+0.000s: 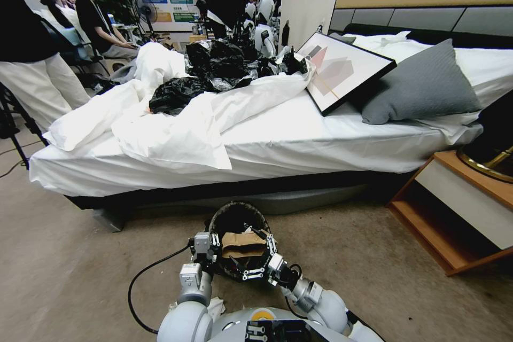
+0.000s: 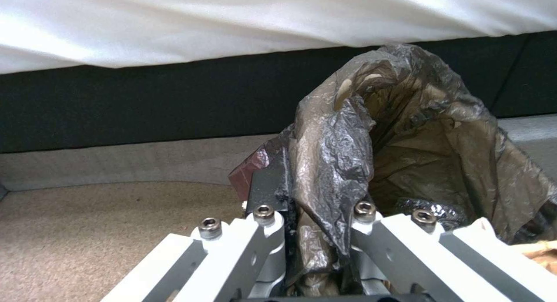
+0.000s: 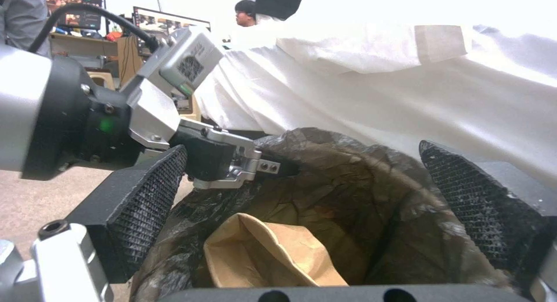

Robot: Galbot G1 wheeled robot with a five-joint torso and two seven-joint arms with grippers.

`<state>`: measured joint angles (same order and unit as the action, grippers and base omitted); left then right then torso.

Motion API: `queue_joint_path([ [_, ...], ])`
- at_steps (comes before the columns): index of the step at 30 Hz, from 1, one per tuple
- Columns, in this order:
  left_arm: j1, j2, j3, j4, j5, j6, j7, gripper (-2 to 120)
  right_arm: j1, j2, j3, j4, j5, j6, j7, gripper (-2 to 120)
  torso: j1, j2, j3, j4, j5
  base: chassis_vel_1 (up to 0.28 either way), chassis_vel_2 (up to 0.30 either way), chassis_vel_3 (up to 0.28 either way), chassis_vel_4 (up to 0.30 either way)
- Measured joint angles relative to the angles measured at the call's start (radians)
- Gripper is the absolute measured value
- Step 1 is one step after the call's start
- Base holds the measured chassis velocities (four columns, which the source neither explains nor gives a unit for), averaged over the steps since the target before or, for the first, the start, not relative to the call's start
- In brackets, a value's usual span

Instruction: Pick up the trash bin, then pick up the garbage from the floor and place it into the trash bin.

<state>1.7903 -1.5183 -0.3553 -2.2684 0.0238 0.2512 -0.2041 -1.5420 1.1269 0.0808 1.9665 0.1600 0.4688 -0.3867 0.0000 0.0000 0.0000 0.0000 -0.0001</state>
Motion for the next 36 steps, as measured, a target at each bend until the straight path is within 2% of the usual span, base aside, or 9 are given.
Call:
queue_joint_path([
  [5,0.001,0.0,-0.004,0.0,-0.006,0.001,0.0,6,-0.012,0.019,0.043,0.017,-0.008,0.023,0.026,100,0.0,0.0,0.0,0.0,0.0001,0.0,0.0,0.0,0.0],
  [8,0.001,0.001,-0.014,-0.001,-0.012,0.001,0.0,6,-0.024,0.052,0.086,0.043,-0.014,0.034,0.112,100,0.0,0.0,0.0,0.0,0.0001,0.0,0.0,0.0,0.0],
  [9,0.001,0.001,-0.014,-0.001,-0.012,0.001,0.0,6,-0.024,0.052,0.086,0.043,-0.014,0.034,0.112,100,0.0,0.0,0.0,0.0,0.0001,0.0,0.0,0.0,0.0],
  [13,0.0,0.001,-0.029,-0.001,-0.023,0.001,-0.001,6,-0.049,0.131,0.168,0.101,-0.049,0.042,0.287,100,0.0,0.0,0.0,0.0,-0.0001,0.0,0.0,0.0,0.0],
  [17,0.001,0.0,-0.03,-0.006,-0.027,0.001,-0.001,6,-0.072,0.175,0.229,0.134,-0.057,0.058,0.352,100,0.0,0.0,0.0,-0.0001,0.0,0.0,0.0,0.0,0.0],
  [25,0.001,0.001,-0.03,-0.012,-0.032,0.001,-0.002,6,-0.105,0.19,0.307,0.123,-0.057,0.098,0.38,100,0.0,0.0,0.0,0.0,0.0001,0.0,0.0,0.0,0.0],
  [36,0.004,0.007,-0.032,-0.025,-0.058,0.007,-0.004,6,-0.108,0.199,0.346,0.071,-0.049,0.124,0.383,100,0.0,0.0,0.0,0.0,0.0001,0.0,0.0,0.0,0.0],
])
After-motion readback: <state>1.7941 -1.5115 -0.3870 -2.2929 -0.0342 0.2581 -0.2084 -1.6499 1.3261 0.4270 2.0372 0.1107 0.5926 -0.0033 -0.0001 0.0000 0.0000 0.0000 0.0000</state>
